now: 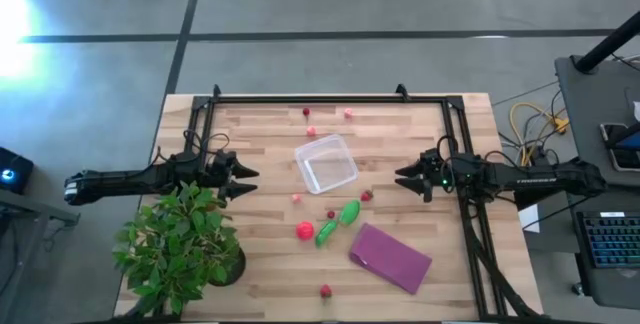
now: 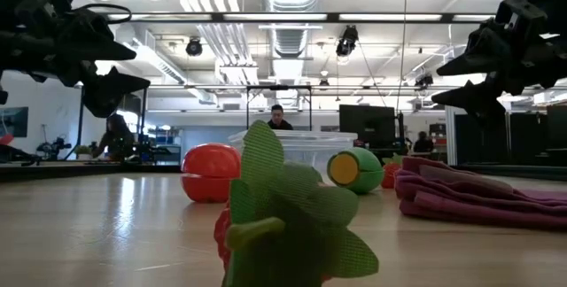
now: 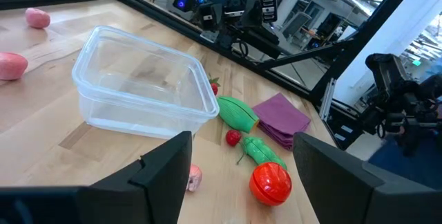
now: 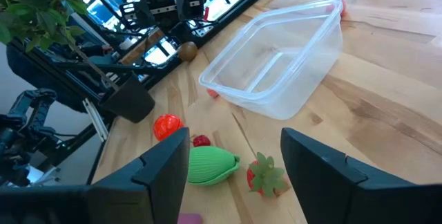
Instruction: Pick and placing Produce into tupperware
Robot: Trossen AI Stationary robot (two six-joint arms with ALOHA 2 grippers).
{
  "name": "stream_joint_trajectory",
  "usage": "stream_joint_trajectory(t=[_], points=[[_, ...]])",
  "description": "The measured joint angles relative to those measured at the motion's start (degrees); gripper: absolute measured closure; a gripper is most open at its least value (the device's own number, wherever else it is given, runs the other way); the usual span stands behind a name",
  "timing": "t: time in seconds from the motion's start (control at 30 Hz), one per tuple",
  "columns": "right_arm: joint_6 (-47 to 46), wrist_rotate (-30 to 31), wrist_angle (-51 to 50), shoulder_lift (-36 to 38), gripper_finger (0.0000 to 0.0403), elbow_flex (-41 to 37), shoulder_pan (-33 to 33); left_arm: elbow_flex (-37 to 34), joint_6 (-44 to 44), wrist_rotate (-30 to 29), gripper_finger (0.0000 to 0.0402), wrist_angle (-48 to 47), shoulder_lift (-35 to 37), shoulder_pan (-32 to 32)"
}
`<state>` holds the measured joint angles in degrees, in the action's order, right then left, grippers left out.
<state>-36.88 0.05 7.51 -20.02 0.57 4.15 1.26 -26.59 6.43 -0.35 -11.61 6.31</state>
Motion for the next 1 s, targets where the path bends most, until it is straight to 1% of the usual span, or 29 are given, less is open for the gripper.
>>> stream_joint_trajectory(t=[0.43,0.47,0.53,0.6,0.67,0.83,1.0], points=[[-0.2,0.0,0.0,0.0,0.0184,0.0,0.0,0.0,0.2,0.0,0.0164,0.0,0.0,0.0],[-0.1,0.0,0.0,0.0,0.0184,0.0,0.0,0.0,2.9,-0.3,0.0164,0.0,0.0,0.0],[-0.1,0.0,0.0,0.0,0.0184,0.0,0.0,-0.1,12.4,-4.4,0.0164,0.1,0.0,0.0],[-0.1,0.0,0.0,0.0,0.0184,0.0,0.0,-0.2,19.8,-8.7,0.0164,1.4,0.0,0.1],[-0.1,0.0,0.0,0.0,0.0184,0.0,0.0,-0.2,27.0,-11.2,0.0164,2.7,0.0,0.1],[0.0,0.0,0.0,0.0,0.0184,0.0,0.0,-0.2,48.1,-15.2,0.0164,2.7,0.0,0.1],[0.0,0.0,0.0,0.0,0.0184,0.0,0.0,-0.2,63.3,-17.5,0.0164,6.9,0.0,0.1]])
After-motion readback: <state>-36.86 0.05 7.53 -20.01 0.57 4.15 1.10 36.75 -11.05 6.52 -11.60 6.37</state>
